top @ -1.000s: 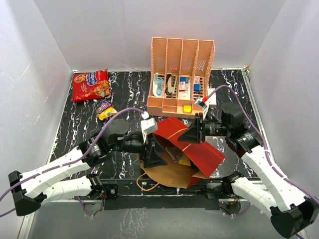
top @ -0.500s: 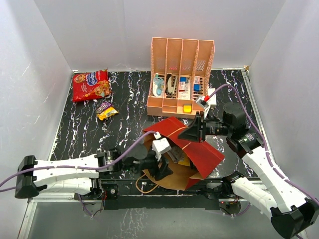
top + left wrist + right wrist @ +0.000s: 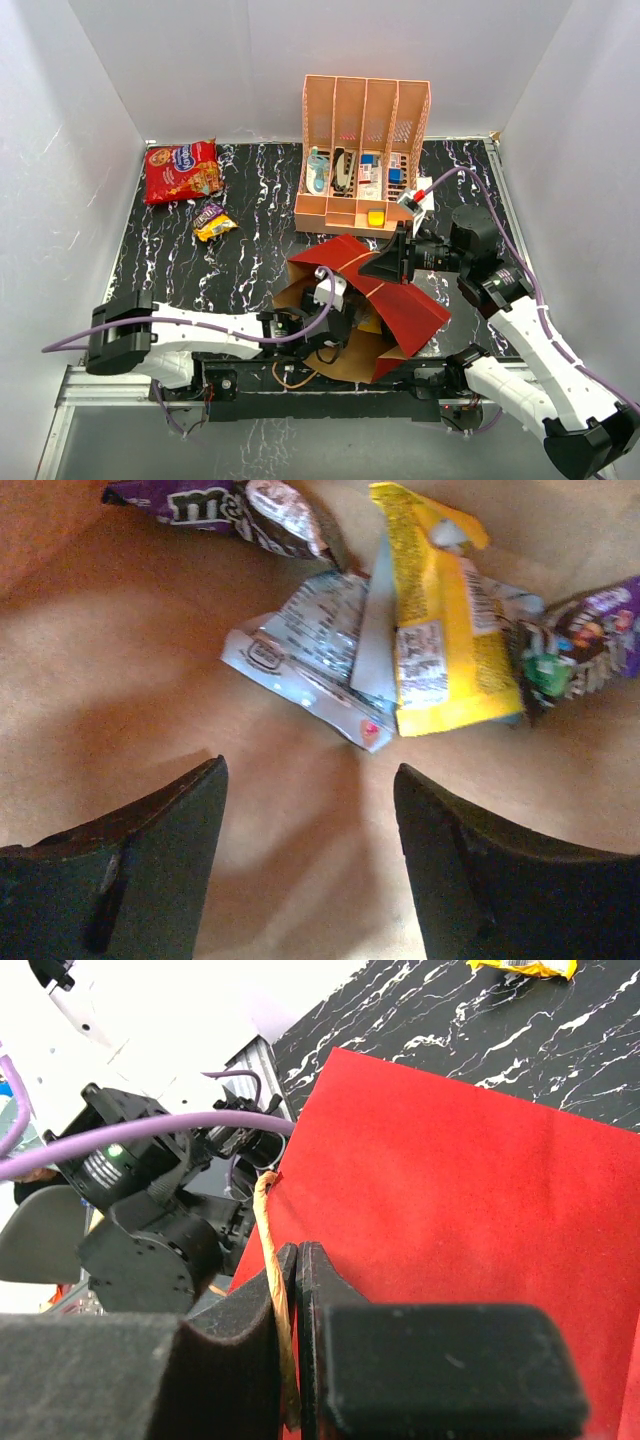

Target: Take the snacks out of the paper bag

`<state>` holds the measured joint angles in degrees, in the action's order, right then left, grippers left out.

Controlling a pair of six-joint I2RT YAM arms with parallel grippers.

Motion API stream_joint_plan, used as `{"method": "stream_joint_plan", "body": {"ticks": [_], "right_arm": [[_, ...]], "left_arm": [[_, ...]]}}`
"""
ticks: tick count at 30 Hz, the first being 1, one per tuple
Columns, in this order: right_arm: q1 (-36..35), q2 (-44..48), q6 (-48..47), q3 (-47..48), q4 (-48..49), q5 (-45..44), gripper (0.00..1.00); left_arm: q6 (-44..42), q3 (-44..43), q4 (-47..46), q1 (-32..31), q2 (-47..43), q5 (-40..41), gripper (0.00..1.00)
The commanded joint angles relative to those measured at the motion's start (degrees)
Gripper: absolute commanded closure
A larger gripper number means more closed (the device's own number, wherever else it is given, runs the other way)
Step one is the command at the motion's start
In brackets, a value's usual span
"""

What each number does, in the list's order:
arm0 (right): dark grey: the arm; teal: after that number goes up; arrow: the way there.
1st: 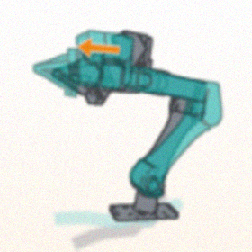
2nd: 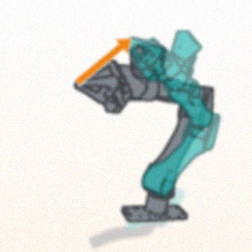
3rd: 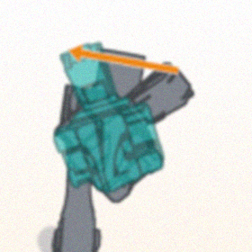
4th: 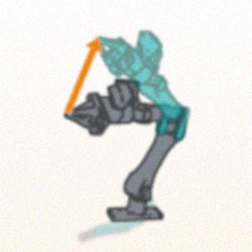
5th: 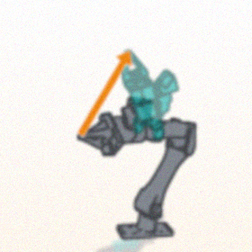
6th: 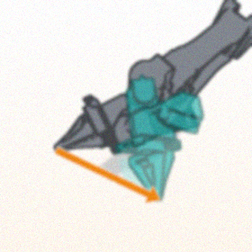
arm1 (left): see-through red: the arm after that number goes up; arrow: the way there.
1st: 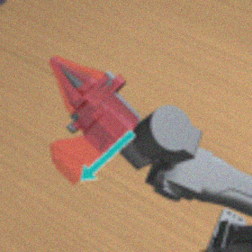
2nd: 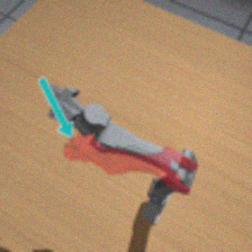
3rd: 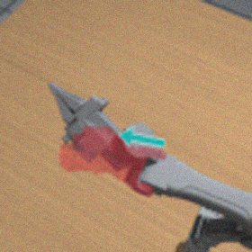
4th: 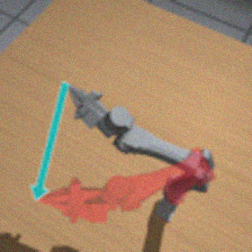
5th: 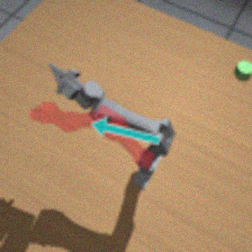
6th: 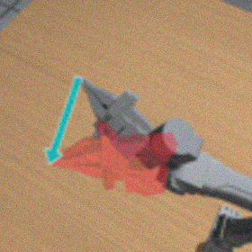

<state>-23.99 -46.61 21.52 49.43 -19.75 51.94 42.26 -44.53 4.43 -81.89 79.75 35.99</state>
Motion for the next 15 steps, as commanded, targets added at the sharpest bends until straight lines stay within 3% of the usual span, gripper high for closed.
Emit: {"method": "stream_joint_plan", "body": {"ticks": [1,7,15], "right_arm": [[-0.22,1.32,-0.70,2.89,0.82,-0.98,0.92],[-0.24,1.51,-1.03,3.79,-0.40,-1.22,0.92],[-0.26,1.02,-1.46,3.81,-0.43,-1.28,0.92]], "left_arm": [[-1.07,-2.00,-2.80,-0.20,2.82,8.99,0.32],[-7.20,-3.71,-6.65,-0.20,8.27,10.99,0.13],[-12.63,-3.94,-12.99,0.42,12.44,10.41,0.11]]}}
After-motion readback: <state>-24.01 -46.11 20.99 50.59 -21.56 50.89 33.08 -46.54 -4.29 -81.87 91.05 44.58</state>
